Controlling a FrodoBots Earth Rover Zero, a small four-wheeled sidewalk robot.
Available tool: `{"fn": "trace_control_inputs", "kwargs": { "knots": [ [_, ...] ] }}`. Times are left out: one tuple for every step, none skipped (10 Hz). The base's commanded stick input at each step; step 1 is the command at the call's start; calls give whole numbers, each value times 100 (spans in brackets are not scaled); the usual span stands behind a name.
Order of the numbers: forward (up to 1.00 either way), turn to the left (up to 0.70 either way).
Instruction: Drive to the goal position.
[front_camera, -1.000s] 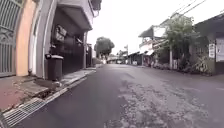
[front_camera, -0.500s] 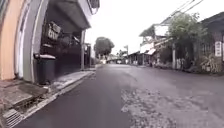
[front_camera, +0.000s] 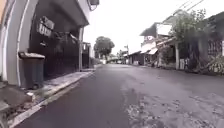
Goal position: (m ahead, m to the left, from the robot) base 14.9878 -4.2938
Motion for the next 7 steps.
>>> {"fn": "trace_control_inputs", "kwargs": {
  "knots": [
    [100,0],
    [100,0],
    [100,0],
    [100,0],
    [100,0],
    [100,0],
    [100,0]
  ]
}}
